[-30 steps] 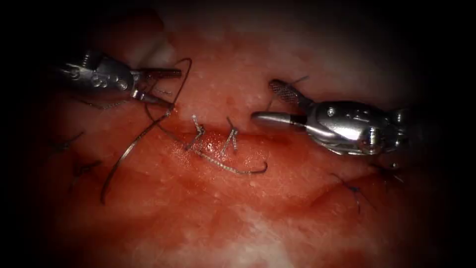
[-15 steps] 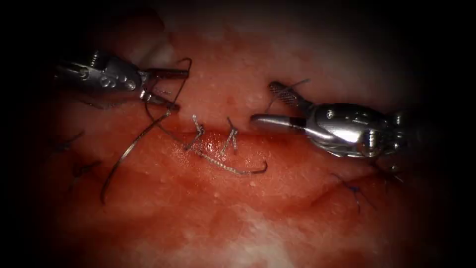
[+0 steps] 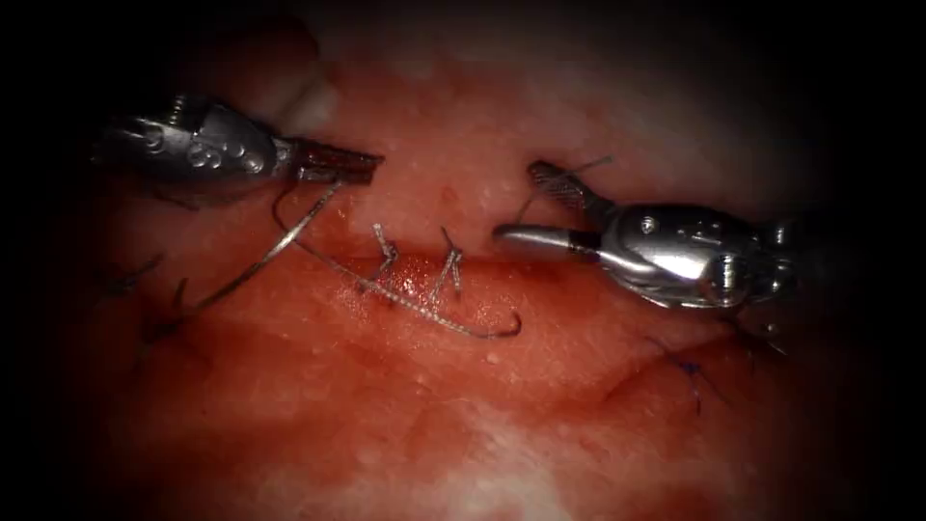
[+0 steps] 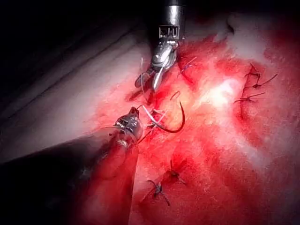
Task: Wound Closure
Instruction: Grab a long length of suture with the left tool, then wrap the suture counter-clockwise around the right gripper twice.
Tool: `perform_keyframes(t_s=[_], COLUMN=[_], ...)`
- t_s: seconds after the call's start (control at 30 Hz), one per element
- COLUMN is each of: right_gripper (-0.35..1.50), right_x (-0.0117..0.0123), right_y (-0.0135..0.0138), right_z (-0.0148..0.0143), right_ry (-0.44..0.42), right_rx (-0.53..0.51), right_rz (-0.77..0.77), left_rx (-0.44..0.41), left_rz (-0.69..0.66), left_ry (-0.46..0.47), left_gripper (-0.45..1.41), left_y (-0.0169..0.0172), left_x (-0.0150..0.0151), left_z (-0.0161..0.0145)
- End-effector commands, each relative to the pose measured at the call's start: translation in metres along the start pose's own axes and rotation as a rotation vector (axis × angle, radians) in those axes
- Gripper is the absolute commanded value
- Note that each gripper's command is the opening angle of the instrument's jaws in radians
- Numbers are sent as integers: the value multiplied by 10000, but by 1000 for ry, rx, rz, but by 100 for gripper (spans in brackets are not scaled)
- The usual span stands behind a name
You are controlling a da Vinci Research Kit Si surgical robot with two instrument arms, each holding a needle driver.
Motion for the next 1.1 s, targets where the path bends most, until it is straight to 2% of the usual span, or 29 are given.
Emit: perform_keyframes(t_s=[0.03,0.13,0.23,0.37,0.53,0.7,0.8,0.83,0.87,1.03,1.1], right_gripper=[131,131,131,131,130,116,56,19,-31,-35,-35], right_x=[-4,-3,-1,5,12,17,25,27,31,50,56], right_y=[-4,-3,-4,-7,-13,-28,-49,-53,-58,-79,-86], right_z=[4,2,-5,-20,-49,-80,-89,-88,-87,-63,-40], right_ry=[0,0,-1,-15,-45,-121,-144,-143,-135,-89,-73], right_rx=[3,4,5,18,37,64,140,165,185,255,258], right_rz=[1,1,3,7,9,2,2,-25,-46,-87,-103], left_rx=[21,70,145,182,155,122,125,124,120,94,82], left_rz=[-13,-36,-129,-263,-376,-441,-483,-487,-497,-507,-518], left_ry=[26,81,191,302,390,443,506,523,543,622,664], left_gripper=[-45,-45,-45,-45,-45,-45,-45,-45,-45,-45,-45], left_y=[-6,-14,-20,-16,-2,13,16,16,16,14,12], left_x=[9,29,56,77,95,109,118,120,123,134,141], left_z=[0,-13,-31,-43,-50,-54,-56,-56,-56,-55,-52])
